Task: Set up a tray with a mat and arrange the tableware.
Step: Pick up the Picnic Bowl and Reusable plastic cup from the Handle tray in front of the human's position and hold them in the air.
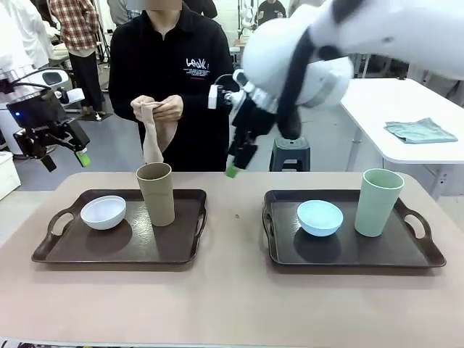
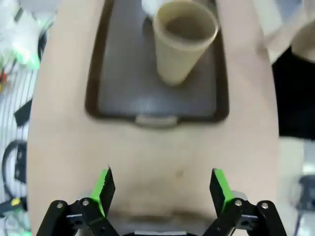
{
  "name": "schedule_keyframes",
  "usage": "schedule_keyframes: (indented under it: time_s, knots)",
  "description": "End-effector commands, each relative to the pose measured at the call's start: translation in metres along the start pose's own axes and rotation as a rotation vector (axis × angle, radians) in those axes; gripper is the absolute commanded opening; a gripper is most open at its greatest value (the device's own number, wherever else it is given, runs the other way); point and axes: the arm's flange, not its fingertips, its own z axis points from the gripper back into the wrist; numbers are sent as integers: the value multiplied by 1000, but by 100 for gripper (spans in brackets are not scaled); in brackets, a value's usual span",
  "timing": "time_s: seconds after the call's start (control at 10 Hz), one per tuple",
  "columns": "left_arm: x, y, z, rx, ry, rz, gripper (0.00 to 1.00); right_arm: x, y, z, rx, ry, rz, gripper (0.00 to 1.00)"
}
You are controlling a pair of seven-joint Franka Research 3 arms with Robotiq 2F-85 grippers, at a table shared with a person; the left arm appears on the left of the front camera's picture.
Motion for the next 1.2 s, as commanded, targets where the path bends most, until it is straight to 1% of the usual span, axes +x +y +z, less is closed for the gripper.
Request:
schedule_keyframes:
  time_s: [0.0,0.1,0.2,0.5,0.6,0.7,0.8,0.9,1.0,1.1]
  knots:
    - [2,16,-5,-98,26,3,100,14,-33,-26,156,-240,-15,100]
    - [1,19,-5,-122,0,-17,100,15,-36,-35,198,-308,-33,100]
    - [-1,12,-4,-47,12,7,100,10,-19,-23,49,-116,-1,100]
    - [-1,12,-4,-47,12,7,100,10,-19,-23,49,-116,-1,100]
    - [-1,12,-4,-47,12,7,100,16,-32,-30,85,-171,15,100]
    - [0,13,-7,-69,14,-6,100,8,-48,-53,87,-115,-41,100]
    - [7,14,-19,1,29,-8,100,1,-60,-71,90,-173,-56,100]
    - [12,16,-32,54,25,-30,100,-5,-68,-85,103,-237,-43,100]
    - [14,19,-44,86,17,-36,100,-10,-71,-94,116,-220,-40,100]
    - [16,24,-58,124,-13,-53,100,-13,-75,-100,105,-251,-11,100]
